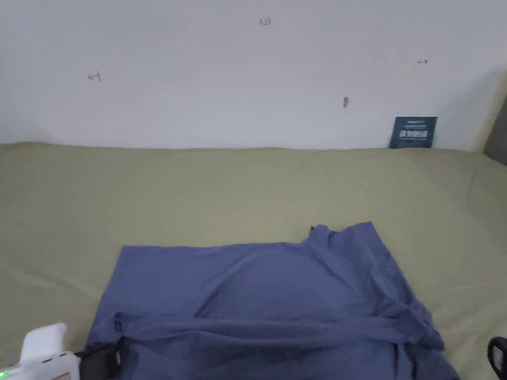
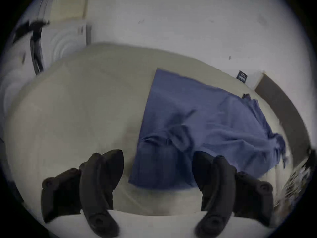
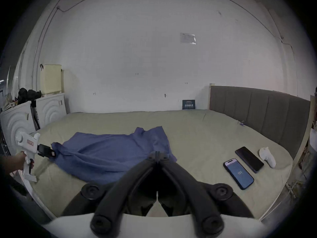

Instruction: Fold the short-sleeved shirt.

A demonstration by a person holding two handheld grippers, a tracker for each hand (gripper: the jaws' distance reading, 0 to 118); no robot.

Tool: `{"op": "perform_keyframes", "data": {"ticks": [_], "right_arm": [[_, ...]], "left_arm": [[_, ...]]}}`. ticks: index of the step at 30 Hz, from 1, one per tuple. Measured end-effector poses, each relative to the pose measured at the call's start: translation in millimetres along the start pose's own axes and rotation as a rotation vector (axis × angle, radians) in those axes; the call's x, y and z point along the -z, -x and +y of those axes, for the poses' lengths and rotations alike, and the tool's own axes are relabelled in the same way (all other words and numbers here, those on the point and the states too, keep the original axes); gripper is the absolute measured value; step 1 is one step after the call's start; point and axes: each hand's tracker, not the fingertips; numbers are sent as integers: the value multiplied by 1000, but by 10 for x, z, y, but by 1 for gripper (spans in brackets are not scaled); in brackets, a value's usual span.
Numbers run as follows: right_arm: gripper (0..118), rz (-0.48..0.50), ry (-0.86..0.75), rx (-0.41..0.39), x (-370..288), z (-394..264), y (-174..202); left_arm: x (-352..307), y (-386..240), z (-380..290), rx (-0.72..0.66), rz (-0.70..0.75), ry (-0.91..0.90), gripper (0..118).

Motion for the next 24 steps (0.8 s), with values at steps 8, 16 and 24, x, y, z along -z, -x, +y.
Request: {"op": "perform_keyframes", "data": {"ticks": [8,16,24], "right_arm": [[55,31,282,56,739,-116,-249],[24,24,665,137,1803,-573,-456],[9,44,598,134,1467,-281,-387]], "left_arm": [[-239,21,51,-34,11,18,9],[-307,-106,-7,-17,21,15,8],[-472,-155,30,51,24,-11,6]]}}
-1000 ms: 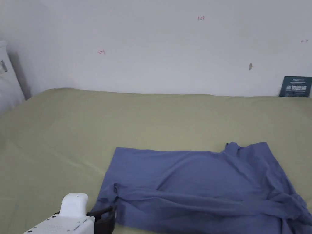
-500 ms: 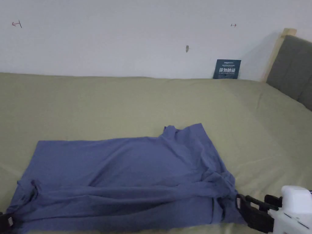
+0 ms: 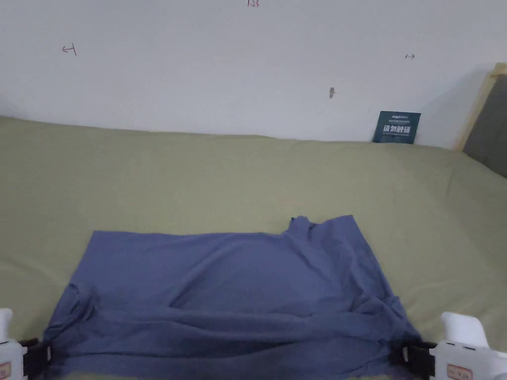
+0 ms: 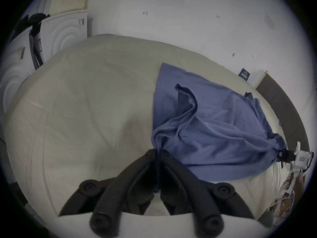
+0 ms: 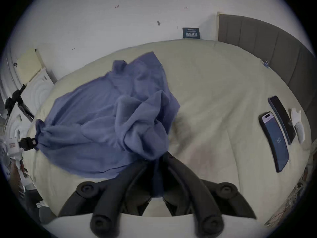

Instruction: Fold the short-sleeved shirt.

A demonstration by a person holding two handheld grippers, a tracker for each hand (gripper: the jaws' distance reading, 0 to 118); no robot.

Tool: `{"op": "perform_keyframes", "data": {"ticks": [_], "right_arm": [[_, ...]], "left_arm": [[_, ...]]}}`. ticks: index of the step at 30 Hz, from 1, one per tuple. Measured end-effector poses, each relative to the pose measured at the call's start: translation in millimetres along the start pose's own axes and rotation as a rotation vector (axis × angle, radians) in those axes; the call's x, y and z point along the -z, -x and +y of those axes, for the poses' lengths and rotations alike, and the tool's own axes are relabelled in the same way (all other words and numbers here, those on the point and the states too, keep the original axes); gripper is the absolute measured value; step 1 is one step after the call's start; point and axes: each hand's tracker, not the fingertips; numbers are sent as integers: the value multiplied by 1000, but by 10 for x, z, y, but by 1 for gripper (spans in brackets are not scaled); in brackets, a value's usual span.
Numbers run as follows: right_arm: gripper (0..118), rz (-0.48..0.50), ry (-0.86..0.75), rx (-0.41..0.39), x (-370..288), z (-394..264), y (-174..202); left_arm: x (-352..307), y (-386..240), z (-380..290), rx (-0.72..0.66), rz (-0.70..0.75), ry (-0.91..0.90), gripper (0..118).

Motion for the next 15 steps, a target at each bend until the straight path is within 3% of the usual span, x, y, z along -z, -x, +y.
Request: {"op": "perform_keyframes", "data": {"ticks": [3,11,15], "right_arm": [[9,14,-85,-22,-356,22,-1],[9,68,-95,-18,-1056,-180,-42],[9,68,-34,4,-1282,-466,-100]], "left_arm": [[-243,56,-17,-19,-83,-61,5],[-858,243,-272,-23,-148,-69,5],[-1072,520,-586,-138,-183,-26,5]]}}
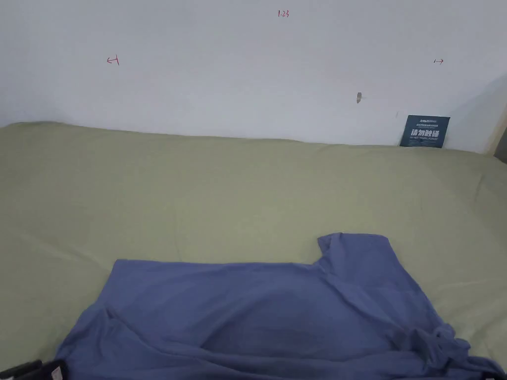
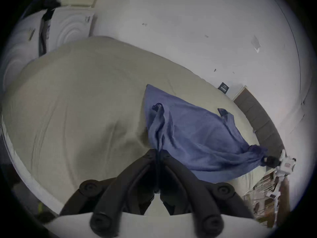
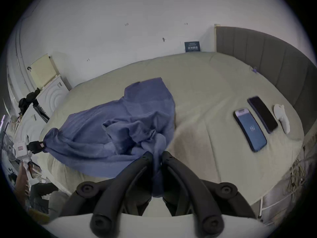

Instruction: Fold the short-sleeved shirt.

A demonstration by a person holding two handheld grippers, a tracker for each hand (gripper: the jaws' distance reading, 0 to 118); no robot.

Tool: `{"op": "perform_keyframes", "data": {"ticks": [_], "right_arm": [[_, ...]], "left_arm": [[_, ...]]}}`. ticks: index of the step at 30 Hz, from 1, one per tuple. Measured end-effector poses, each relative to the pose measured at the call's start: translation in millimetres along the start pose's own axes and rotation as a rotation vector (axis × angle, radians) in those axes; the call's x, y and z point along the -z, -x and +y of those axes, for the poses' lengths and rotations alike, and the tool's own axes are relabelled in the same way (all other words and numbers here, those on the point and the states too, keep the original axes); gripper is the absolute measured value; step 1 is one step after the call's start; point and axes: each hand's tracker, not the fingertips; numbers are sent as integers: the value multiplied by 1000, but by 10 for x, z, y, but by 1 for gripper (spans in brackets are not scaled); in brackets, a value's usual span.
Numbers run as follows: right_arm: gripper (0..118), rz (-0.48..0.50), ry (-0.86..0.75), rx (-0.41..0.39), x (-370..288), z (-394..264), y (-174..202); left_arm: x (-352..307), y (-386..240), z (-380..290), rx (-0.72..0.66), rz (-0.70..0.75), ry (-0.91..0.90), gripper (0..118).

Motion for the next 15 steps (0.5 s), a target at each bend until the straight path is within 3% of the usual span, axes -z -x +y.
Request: {"op": "perform_keyframes", "data": {"ticks": [6,9,10,14,15], "right_arm": [[9,-18,178,85,-31,-508,-218],[9,-34,221,69,37,-705,-273],[9,-41,247,109,60,-737,-290],[12,-13,240,161,68,-682,-415],[20,-1,229,173,-5,-649,-418]], "left_arm": [[-229,388,-525,-111,18,73,5],[-183,481,-756,-98,50,119,5],[-153,518,-811,-98,39,123,5],[-178,628,-879,-200,-37,48,21],[-227,632,-874,-232,-59,33,31]]}}
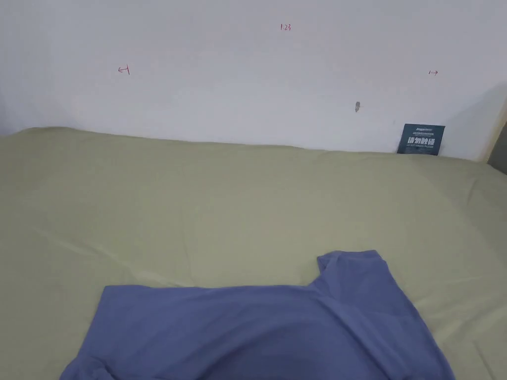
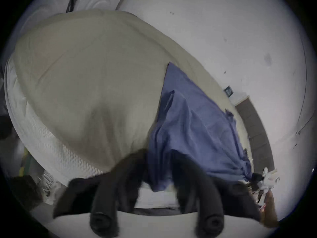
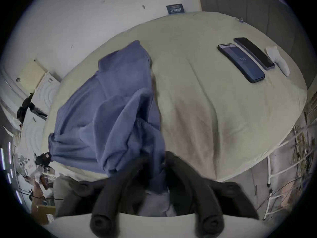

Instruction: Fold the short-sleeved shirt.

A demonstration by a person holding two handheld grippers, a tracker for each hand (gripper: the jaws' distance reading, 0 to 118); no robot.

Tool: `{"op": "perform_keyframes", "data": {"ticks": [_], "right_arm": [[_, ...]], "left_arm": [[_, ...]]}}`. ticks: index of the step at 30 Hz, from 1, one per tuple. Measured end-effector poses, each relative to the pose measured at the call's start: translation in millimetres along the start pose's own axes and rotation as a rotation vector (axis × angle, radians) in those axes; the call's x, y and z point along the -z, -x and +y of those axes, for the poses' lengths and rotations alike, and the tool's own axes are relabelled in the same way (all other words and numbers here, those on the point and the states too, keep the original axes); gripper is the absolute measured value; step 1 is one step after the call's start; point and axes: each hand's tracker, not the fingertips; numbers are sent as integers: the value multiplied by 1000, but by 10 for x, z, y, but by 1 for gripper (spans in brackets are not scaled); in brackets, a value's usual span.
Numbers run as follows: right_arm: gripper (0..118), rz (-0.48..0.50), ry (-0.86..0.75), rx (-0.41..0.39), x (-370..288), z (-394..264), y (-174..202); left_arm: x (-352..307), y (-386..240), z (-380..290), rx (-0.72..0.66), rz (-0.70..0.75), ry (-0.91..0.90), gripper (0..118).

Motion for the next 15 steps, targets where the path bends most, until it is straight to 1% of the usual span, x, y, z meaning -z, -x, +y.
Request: {"op": "perform_keyframes", "data": {"ticks": [1,2,3,4,6,8,9,10,11,12,13,14,15], "right_arm": [[40,-18,-44,10,-93,2,12],[68,-24,-109,14,-244,-8,66],[71,-12,-194,-9,-425,-9,134],[68,-10,-276,-44,-578,-14,208],[70,-32,-502,-139,-897,-32,386],[70,-24,-691,-218,-1126,-69,628],[70,-37,-814,-263,-1236,-106,773],[70,-47,-898,-317,-1308,-149,930],[70,-72,-959,-360,-1354,-183,1041],[67,-111,-1033,-403,-1391,-235,1168],[58,-133,-1076,-434,-1398,-274,1249],[24,-131,-1094,-457,-1361,-293,1257],[0,-124,-1090,-493,-1341,-299,1308]], "left_arm": [[-90,-36,-2,-7,-17,-22,47],[-191,-103,12,2,9,-37,76],[-335,-220,29,38,27,-95,90],[-466,-352,37,107,19,-163,91],[-732,-756,50,271,58,-336,91],[-914,-1144,35,394,61,-494,91],[-979,-1372,-4,449,43,-546,91],[-1030,-1576,-25,496,40,-585,90],[-1065,-1744,-58,528,68,-626,89],[-1083,-1902,-114,579,86,-676,88],[-1082,-2008,-172,617,97,-715,84],[-1089,-2127,-252,652,122,-778,68],[-1082,-2209,-325,692,116,-834,44]]}}
